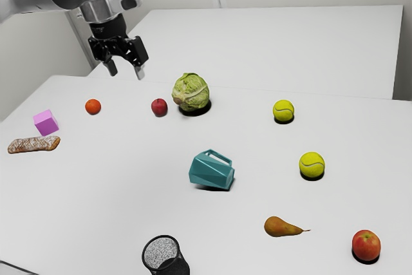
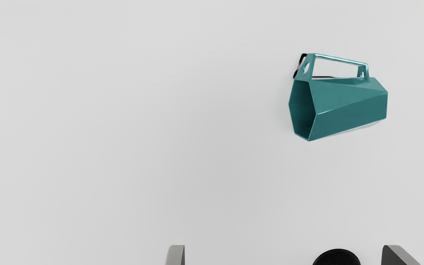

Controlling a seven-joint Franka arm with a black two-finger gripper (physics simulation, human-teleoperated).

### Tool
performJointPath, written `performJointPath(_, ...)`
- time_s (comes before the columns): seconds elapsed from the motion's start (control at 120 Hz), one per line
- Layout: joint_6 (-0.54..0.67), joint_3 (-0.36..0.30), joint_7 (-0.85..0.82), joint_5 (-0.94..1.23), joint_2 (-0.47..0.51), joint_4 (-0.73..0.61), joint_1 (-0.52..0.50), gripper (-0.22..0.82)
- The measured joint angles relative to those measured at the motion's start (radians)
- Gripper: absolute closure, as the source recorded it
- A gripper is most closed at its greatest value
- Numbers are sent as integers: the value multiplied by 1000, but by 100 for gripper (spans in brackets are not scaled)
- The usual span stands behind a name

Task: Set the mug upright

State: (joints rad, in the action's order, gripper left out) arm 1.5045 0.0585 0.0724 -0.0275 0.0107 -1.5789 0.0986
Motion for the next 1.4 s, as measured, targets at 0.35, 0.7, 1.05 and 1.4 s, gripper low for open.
performJointPath(0.35,14,4,1,-19,36,-60,0,2)
performJointPath(0.7,180,21,34,-157,77,-303,-31,3)
performJointPath(1.05,405,23,122,-351,78,-499,-28,3)
performJointPath(1.4,614,24,274,-600,74,-676,-22,3)
